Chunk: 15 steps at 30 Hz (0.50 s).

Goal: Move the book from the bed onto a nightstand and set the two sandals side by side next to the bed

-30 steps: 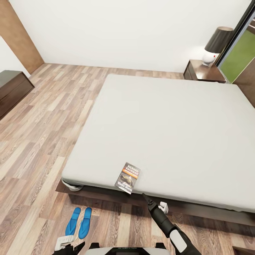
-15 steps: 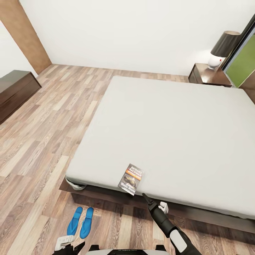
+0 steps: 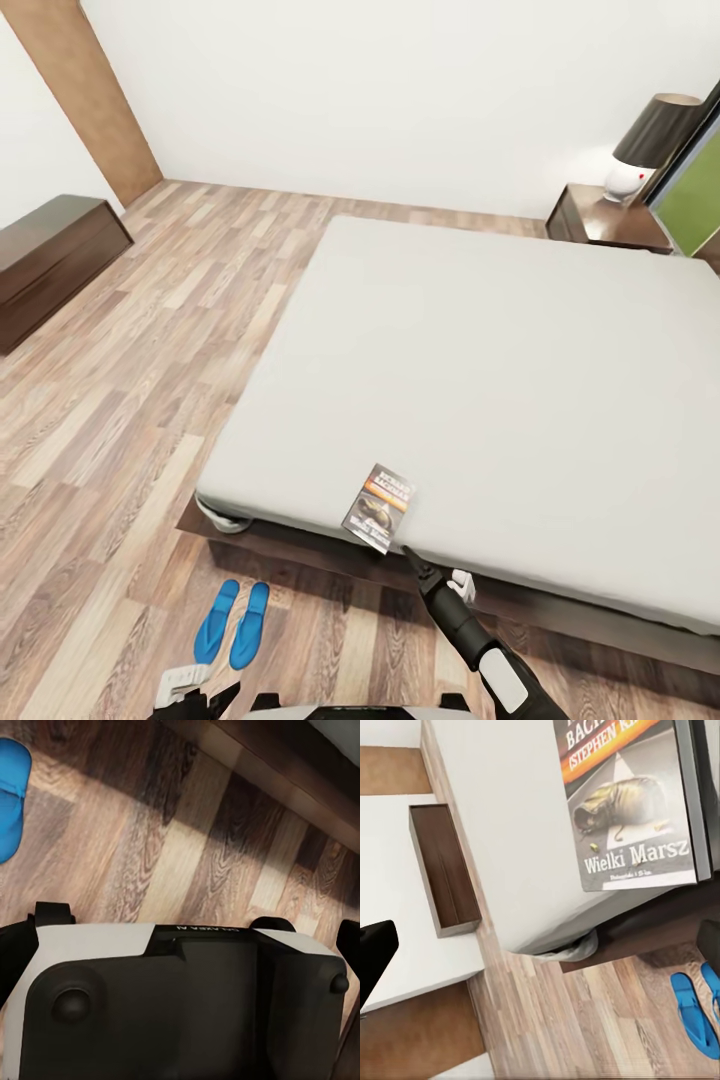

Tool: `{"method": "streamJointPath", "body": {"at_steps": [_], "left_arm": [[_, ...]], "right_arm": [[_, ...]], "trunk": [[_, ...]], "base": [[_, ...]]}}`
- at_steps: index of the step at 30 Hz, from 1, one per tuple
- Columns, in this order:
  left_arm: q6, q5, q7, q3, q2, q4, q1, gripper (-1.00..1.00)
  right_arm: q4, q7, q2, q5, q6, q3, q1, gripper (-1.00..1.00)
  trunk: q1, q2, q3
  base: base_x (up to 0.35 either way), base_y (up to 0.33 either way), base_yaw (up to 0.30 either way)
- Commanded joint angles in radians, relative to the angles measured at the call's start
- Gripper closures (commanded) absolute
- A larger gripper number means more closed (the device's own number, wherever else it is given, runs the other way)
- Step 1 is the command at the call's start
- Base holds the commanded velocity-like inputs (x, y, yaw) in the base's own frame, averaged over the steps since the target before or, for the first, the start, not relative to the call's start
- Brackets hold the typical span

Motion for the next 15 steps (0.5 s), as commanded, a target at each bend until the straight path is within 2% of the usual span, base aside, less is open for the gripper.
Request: {"method": "streamJointPath", "body": {"at_steps": [1,7,15], "left_arm": [[-0.001,0.003,-0.005,0.002,0.0,0.002,-0.001,-1.0],[-0.001,0.003,-0.005,0.002,0.0,0.002,-0.001,-1.0],[-0.001,0.002,-0.005,0.002,0.0,0.002,-0.001,-1.0]], "right_arm": [[0.0,0.003,0.001,-0.007,0.01,-0.004,0.0,-1.0],[0.0,0.003,0.001,-0.007,0.01,-0.004,0.0,-1.0],[0.0,0.003,0.001,-0.007,0.01,-0.004,0.0,-1.0]], "trunk": [[0.0,-0.001,0.0],[0.0,-0.001,0.005],[0.0,-0.001,0.006]], "base": [[0.0,0.0,0.206],[0.0,0.0,0.188],[0.0,0.0,0.027]]}}
